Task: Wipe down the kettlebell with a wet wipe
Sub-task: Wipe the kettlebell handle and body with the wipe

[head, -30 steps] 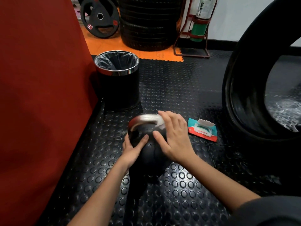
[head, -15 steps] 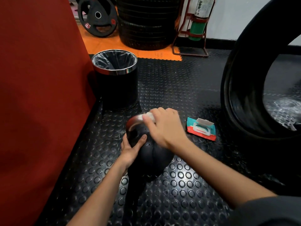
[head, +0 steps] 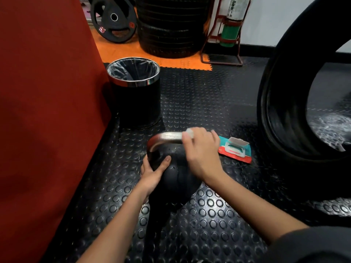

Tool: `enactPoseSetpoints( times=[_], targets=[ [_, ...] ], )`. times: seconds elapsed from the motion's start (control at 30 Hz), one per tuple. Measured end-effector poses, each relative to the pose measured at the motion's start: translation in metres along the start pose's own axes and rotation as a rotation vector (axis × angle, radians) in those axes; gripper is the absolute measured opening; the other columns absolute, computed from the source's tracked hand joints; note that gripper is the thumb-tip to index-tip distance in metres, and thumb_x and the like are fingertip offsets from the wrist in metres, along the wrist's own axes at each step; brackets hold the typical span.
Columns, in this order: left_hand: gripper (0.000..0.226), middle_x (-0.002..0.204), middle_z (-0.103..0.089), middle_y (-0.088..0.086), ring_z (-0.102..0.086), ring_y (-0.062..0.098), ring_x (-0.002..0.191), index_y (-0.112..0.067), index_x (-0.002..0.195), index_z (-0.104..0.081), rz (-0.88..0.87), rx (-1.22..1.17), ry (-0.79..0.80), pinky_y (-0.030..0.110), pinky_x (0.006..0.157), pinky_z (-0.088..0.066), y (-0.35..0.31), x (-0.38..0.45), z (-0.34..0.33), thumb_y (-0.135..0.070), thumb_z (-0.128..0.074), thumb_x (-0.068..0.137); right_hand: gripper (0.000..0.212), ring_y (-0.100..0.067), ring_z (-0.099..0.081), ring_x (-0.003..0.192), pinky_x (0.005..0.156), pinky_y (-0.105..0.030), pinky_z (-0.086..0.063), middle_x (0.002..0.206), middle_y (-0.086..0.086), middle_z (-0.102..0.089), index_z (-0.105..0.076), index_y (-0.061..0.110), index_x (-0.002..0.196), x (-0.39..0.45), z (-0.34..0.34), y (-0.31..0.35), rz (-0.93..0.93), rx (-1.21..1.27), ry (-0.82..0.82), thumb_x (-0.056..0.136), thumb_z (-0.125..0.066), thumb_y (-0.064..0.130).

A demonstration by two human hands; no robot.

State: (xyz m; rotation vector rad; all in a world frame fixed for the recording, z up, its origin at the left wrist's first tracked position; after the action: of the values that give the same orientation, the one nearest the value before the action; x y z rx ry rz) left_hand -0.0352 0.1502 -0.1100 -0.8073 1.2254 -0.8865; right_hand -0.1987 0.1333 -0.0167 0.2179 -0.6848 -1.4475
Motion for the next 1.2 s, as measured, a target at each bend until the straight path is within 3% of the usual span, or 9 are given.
enactPoseSetpoints(
  times=[0.13,0.23,0.5,0.6,0.7,0.83,0.97,1.07,1.2],
  targets=[
    [0.134,0.161,-0.010,0.005,-0.019,0.021,0.146,-0.031,0.155,-0.005,0.000,0.039,0.023,0.031,0.113,-0.021,-0.005,-0.003,0.000,-0.079,-0.055,0.040,0.064,-0.021,-0.049,0.118,0.124,-0.048,-0.011,0.117,0.001,-0.058,-0.056,0.015,0.128,-0.004,-0.009,0.037,0.296,-0.240,0.107,0.097,-0.027,0.062],
    [0.111,0.162,-0.007,0.005,-0.016,0.020,0.147,-0.028,0.155,-0.003,0.005,0.050,0.028,0.031,0.113,-0.019,-0.006,-0.003,-0.002,-0.066,-0.067,0.073,0.069,-0.023,-0.042,0.137,0.126,-0.049,-0.010,0.139,-0.003,-0.052,-0.044,0.012,0.149,-0.012,-0.010,0.024,0.400,-0.257,0.098,0.099,-0.032,0.058],
    [0.101,0.154,-0.025,-0.003,-0.030,0.019,0.140,-0.039,0.149,-0.020,-0.021,-0.004,0.000,0.029,0.108,-0.025,-0.001,-0.001,0.001,-0.075,-0.067,0.067,0.061,-0.021,-0.060,0.095,0.119,-0.049,-0.017,0.085,0.007,-0.060,-0.056,0.021,0.087,0.006,0.008,-0.007,-0.031,-0.063,0.024,0.099,-0.013,0.062],
    [0.111,0.149,-0.029,-0.005,-0.033,0.018,0.138,-0.040,0.147,-0.024,-0.032,-0.007,-0.016,0.033,0.112,-0.027,0.000,-0.001,0.001,-0.082,-0.068,0.055,0.086,-0.027,-0.066,0.093,0.103,-0.047,-0.030,0.089,-0.002,-0.070,-0.069,0.026,0.103,0.031,0.005,0.036,0.162,-0.398,0.203,0.090,0.007,0.065],
    [0.109,0.149,-0.026,-0.011,-0.030,0.011,0.136,-0.046,0.146,-0.019,-0.055,0.029,0.001,0.037,0.113,-0.029,0.002,0.000,0.001,-0.078,-0.067,0.054,0.064,-0.033,-0.065,0.081,0.081,-0.043,-0.038,0.080,-0.008,-0.069,-0.055,0.016,0.077,0.029,-0.008,0.064,0.333,-0.411,0.207,0.096,-0.023,0.068],
    [0.106,0.155,-0.026,-0.004,-0.031,0.015,0.140,-0.049,0.148,-0.016,-0.073,0.064,-0.007,0.041,0.114,-0.033,0.006,0.007,0.001,-0.073,-0.071,0.060,0.053,-0.023,-0.056,0.090,0.106,-0.042,-0.033,0.089,0.001,-0.060,-0.059,0.018,0.091,0.012,-0.021,0.055,0.452,-0.306,0.099,0.096,-0.034,0.063],
    [0.102,0.152,-0.024,0.000,-0.028,0.023,0.142,-0.040,0.149,-0.018,0.005,0.027,-0.021,0.035,0.113,-0.026,-0.003,-0.004,-0.001,-0.071,-0.070,0.068,0.049,-0.019,-0.053,0.108,0.115,-0.046,-0.026,0.111,0.004,-0.060,-0.059,0.020,0.123,-0.004,-0.006,0.011,0.332,-0.183,-0.028,0.096,-0.040,0.057],
    [0.117,0.151,-0.026,-0.005,-0.030,0.020,0.140,-0.042,0.147,-0.021,-0.008,-0.004,0.001,0.040,0.117,-0.026,-0.003,-0.007,0.001,-0.088,-0.065,0.049,0.036,-0.018,-0.055,0.091,0.105,-0.048,-0.035,0.090,0.009,-0.059,-0.055,0.031,0.092,-0.004,0.006,-0.025,0.093,0.046,-0.039,0.099,-0.030,0.056],
    [0.121,0.153,-0.024,-0.007,-0.031,0.019,0.140,-0.042,0.148,-0.019,-0.009,-0.006,0.014,0.041,0.117,-0.027,-0.001,-0.003,0.001,-0.091,-0.063,0.047,0.073,-0.030,-0.063,0.091,0.100,-0.051,-0.042,0.082,-0.008,-0.069,-0.066,0.013,0.081,0.018,0.022,-0.012,-0.136,0.215,0.153,0.101,-0.020,0.066]
  ],
)
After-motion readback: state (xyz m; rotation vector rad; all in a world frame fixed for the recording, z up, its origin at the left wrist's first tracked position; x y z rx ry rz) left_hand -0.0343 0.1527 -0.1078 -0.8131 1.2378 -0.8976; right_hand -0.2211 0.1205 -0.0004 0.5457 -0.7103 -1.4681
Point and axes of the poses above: each hand's wrist, its own x-axis towards the middle knuckle, its own z-axis out of the back of the hand, y = z × x, the point moved 1 cm from there along x, towards the middle knuckle
